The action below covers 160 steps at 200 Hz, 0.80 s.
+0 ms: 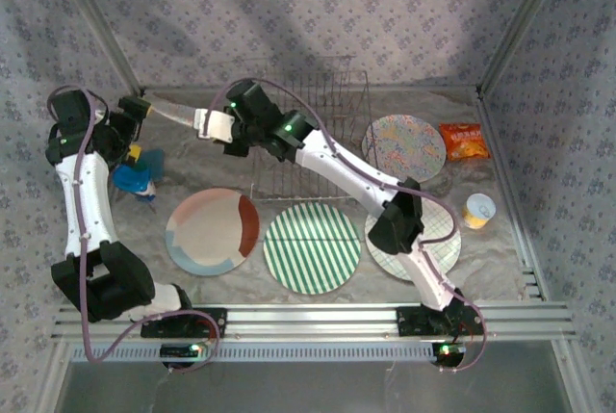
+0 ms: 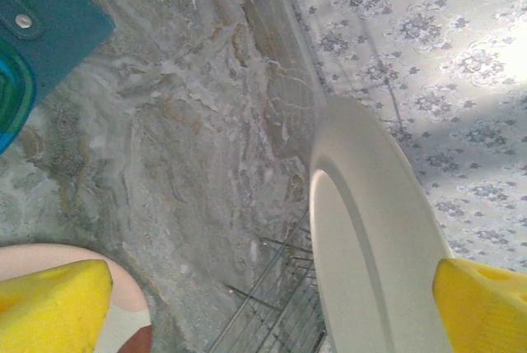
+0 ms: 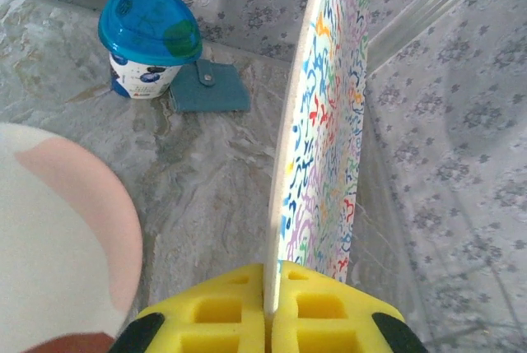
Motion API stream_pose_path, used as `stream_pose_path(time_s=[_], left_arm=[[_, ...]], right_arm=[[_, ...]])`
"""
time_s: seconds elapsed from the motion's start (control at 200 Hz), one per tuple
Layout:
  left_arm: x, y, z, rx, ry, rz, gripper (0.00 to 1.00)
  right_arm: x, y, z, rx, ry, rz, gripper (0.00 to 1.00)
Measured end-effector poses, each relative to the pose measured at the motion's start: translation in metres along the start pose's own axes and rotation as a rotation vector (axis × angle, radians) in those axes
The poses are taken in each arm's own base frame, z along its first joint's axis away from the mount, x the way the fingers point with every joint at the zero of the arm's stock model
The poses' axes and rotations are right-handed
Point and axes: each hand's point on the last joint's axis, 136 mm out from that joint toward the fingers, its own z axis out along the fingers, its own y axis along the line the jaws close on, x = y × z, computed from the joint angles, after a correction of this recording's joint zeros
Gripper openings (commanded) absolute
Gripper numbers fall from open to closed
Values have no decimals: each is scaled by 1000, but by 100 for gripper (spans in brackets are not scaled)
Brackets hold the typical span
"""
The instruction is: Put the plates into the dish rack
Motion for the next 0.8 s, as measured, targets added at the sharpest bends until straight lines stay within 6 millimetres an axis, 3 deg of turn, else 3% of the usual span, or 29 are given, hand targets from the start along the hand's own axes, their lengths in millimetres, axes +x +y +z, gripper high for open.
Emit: stream_pose_path(time_s=[0.22, 0.485, 0.63, 0.8], left_arm=[[-15, -17, -5, 101, -9, -76, 99], [-17, -56, -1, 291, 84, -188, 99], [-7, -71, 3, 349, 154, -210, 99], [22, -81, 17, 347, 252, -189, 99]], right_arm=[[-14, -1, -45, 22, -6, -119, 0], [6, 26, -73, 27, 84, -312, 0], [20, 39, -78, 34, 133, -398, 0], [28, 39, -85, 82, 169, -478, 0]])
